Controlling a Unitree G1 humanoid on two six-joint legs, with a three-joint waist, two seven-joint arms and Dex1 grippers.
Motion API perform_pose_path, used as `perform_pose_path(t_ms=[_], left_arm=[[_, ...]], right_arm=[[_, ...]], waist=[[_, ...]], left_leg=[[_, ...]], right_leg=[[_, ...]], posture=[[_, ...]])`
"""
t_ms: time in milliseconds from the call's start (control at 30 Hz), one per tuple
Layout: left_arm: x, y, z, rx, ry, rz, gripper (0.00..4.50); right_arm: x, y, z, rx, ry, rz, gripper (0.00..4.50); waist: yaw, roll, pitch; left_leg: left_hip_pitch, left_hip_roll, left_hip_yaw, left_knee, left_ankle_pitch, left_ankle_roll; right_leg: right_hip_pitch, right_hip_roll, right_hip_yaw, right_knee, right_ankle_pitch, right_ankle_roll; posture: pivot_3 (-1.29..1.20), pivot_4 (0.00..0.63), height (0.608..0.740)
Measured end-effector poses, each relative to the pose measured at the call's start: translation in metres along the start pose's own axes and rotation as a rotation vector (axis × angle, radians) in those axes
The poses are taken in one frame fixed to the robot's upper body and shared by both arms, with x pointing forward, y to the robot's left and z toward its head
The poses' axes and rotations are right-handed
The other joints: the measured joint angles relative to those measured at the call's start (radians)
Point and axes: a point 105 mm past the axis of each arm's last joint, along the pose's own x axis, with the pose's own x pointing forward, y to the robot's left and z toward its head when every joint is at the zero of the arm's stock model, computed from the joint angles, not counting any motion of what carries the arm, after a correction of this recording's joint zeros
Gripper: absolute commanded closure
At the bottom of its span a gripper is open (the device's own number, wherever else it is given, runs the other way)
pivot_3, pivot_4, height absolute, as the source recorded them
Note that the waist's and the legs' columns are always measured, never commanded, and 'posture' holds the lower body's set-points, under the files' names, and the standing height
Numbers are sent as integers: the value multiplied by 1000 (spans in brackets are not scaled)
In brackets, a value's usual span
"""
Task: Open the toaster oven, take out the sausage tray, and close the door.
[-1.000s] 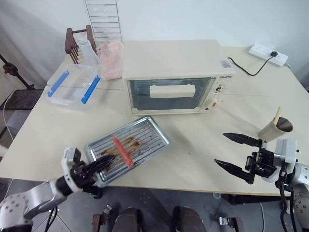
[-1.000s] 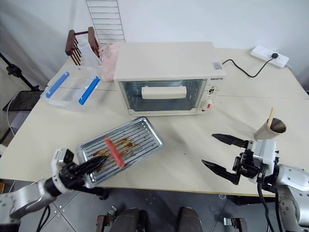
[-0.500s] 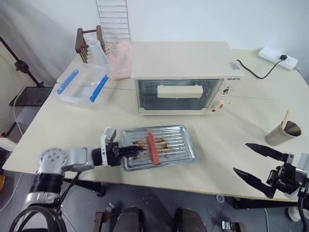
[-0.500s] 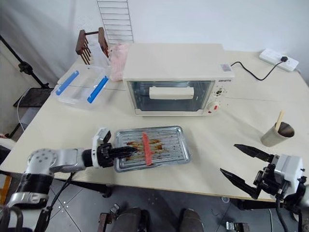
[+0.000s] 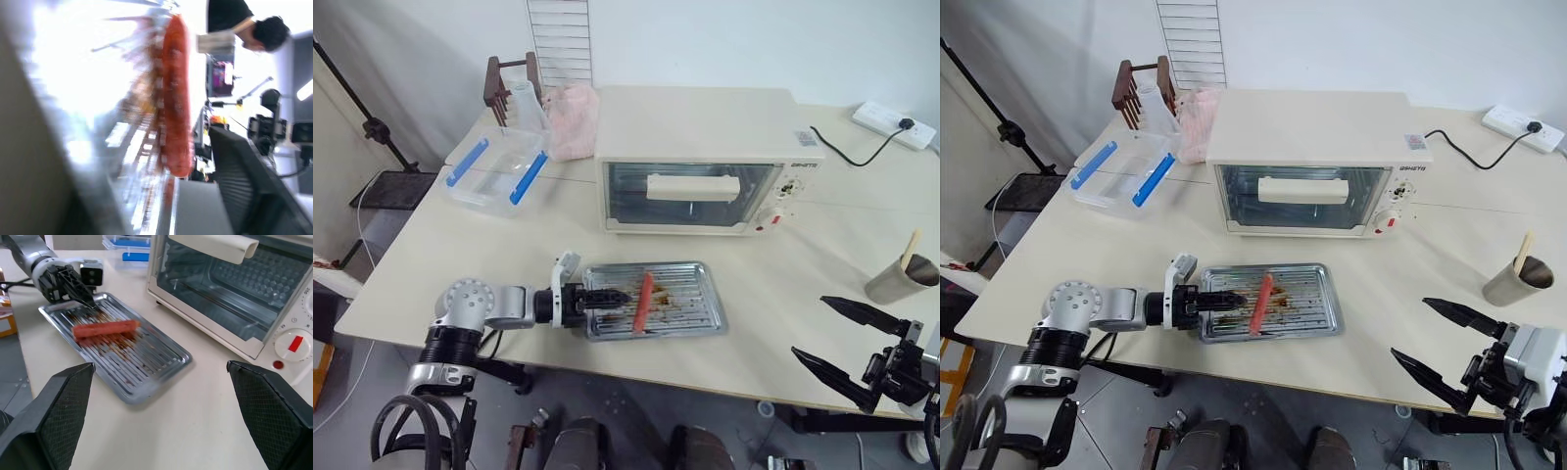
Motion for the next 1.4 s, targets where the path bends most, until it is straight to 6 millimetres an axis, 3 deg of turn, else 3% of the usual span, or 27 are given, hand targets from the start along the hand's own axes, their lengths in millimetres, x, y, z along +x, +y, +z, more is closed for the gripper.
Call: perform_pose_path(t_ms=[100,400,567,733,867,900,933,1200,1400], left_arm=[[8,-8,4,85,14,-14,31],[23,-11,5,440,91,23,12],[12,-2,5,645,-7,1,12],[-25,10,6,832,-62,53,12],[-91,23,1,1034,-114,209,12],[-112,23,7,1102,-131,280,12],[-119,20,11,1151,-138,305,12],[-165,-4,28,1363,-207,406,12],[-176,-6,29,1326,-255,442,12]], right_arm=[[-2,1,-1,6,8,-3,0],[-6,2,-2,6,23,-2,0],[-4,3,-2,3,20,10,0],[1,5,-3,-4,10,36,0],[5,3,-7,43,-14,66,0],[5,-2,-8,46,-18,61,0],[6,-5,-7,39,-20,65,0],[9,-17,-5,10,-28,116,0],[8,-23,-6,2,-28,131,0]], waist=[[0,0,0],[-4,0,0],[-24,0,0],[-55,0,0],[-84,-1,0],[-81,-1,1],[-76,-1,1],[-56,-1,2],[-58,-1,2]], left_leg=[[0,0,-1,0,0,0],[0,0,0,0,0,0],[1,2,0,-3,1,3],[2,4,2,-9,3,5],[1,8,4,-12,3,3],[-1,8,5,-12,3,4],[-1,7,5,-11,3,4],[-3,6,6,-11,3,5],[-3,7,9,-11,3,5]], right_leg=[[1,0,-1,-2,1,0],[2,0,-1,-3,1,0],[1,1,-1,-4,1,0],[0,2,-3,-6,2,-2],[-5,4,-3,-6,1,-5],[-8,3,-4,-3,1,-5],[-9,3,-4,-3,1,-5],[-11,2,-7,2,2,-4],[-11,3,-8,4,2,-4]], posture=[[0,150,740],[0,150,740],[0,150,740],[0,150,740],[0,150,740],[0,150,740],[0,150,740],[0,150,740],[0,150,740]])
